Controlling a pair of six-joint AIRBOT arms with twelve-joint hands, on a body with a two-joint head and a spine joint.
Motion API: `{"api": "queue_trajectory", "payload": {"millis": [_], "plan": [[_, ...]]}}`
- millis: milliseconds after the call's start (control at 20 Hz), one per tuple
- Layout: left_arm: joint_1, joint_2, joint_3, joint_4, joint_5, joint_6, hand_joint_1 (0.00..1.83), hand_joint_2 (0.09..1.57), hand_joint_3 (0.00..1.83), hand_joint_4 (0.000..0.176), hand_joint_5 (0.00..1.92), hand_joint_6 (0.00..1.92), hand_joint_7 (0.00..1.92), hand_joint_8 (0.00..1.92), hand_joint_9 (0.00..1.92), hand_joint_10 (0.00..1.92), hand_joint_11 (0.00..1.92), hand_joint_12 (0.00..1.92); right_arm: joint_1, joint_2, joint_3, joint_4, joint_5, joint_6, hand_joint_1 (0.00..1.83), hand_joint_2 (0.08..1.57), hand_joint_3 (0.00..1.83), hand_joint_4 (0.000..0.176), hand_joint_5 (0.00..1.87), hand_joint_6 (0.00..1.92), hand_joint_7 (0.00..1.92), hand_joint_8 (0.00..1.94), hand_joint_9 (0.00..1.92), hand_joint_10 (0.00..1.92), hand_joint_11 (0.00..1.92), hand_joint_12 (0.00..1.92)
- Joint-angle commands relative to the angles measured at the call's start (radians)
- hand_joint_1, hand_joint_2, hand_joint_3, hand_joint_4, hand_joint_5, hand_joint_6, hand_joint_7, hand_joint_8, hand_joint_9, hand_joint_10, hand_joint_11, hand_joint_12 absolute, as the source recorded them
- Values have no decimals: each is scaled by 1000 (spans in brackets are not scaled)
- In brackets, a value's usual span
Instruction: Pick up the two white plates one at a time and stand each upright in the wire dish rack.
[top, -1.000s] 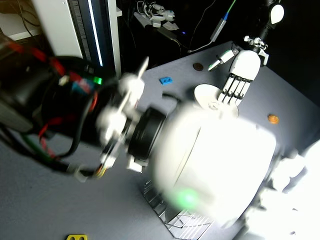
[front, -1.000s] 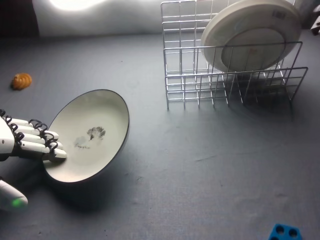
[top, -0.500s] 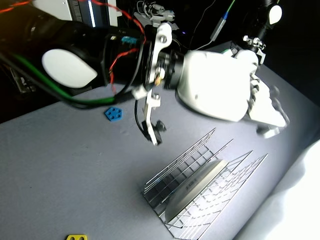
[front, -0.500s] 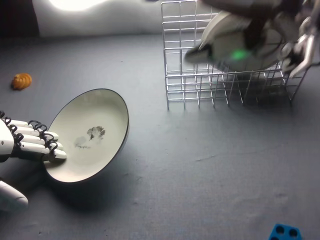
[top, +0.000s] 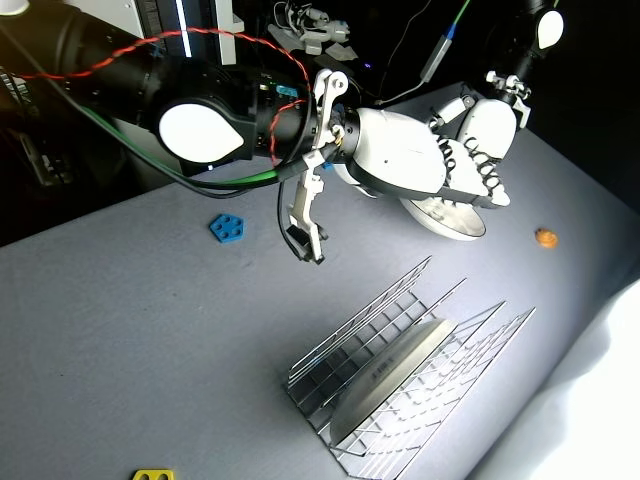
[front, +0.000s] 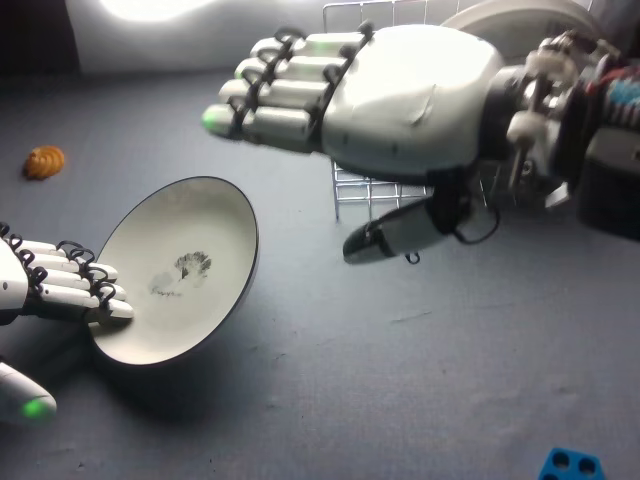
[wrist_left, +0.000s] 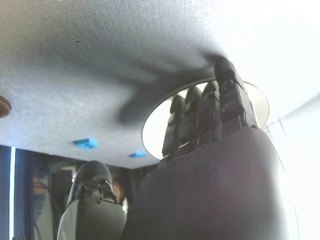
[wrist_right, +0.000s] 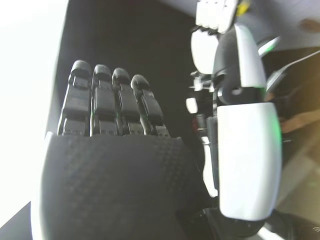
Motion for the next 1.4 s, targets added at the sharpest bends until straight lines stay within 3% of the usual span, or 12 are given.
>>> {"api": "queue_trajectory", "payload": {"millis": [0, 150, 400, 500, 600, 800, 950, 1350], "plan": [[15, -26, -10, 64, -60, -13, 0, 1083, 2, 0, 161, 2, 171, 2, 146, 3, 0, 276, -10, -4, -3, -1, 142, -32, 1004, 976, 0, 0, 0, 0, 0, 0, 0, 0, 14, 7], [18, -27, -9, 64, -60, -13, 0, 1085, 1, 0, 152, 0, 148, 0, 128, 0, 0, 227, -58, -41, -5, -1, 218, -159, 1033, 977, 0, 0, 0, 0, 0, 0, 0, 0, 15, 12], [29, -31, -7, 63, -62, -15, 0, 1085, 0, 0, 141, 3, 153, 4, 130, 3, 0, 226, -87, -105, -5, -1, 218, -255, 993, 1032, 11, 0, 0, 0, 0, 0, 0, 0, 9, 4], [31, -33, -7, 63, -69, -29, 0, 1076, 0, 0, 149, 3, 159, 2, 130, 1, 0, 258, -102, -139, 1, 7, 224, -368, 988, 1005, 0, 0, 0, 0, 8, 3, 16, 6, 56, 30], [32, -33, -7, 63, -71, -30, 0, 1082, 0, 0, 147, 3, 155, 3, 125, 2, 0, 248, -104, -175, 25, 24, 192, -393, 1008, 986, 2, 0, 27, 3, 40, 5, 40, 2, 1, 275], [35, -35, -7, 63, -72, -31, 0, 1086, 2, 0, 155, 1, 166, 1, 119, 1, 0, 213, -114, -250, 101, 102, 167, -471, 963, 1010, 13, 0, 35, 2, 79, 9, 78, 14, 0, 396], [35, -39, -2, 63, -72, -31, 0, 1078, 0, 0, 148, 0, 158, 0, 124, 1, 0, 234, -120, -292, 159, 109, 171, -472, 971, 991, 0, 0, 79, 10, 136, 11, 118, 20, 0, 574], [32, -42, 1, 63, -72, -31, 0, 1078, 1, 0, 159, 3, 167, 5, 131, 4, 0, 271, -131, -398, 288, 125, 183, -475, 986, 1000, 3, 0, 107, 8, 151, 4, 122, 10, 0, 598]]}}
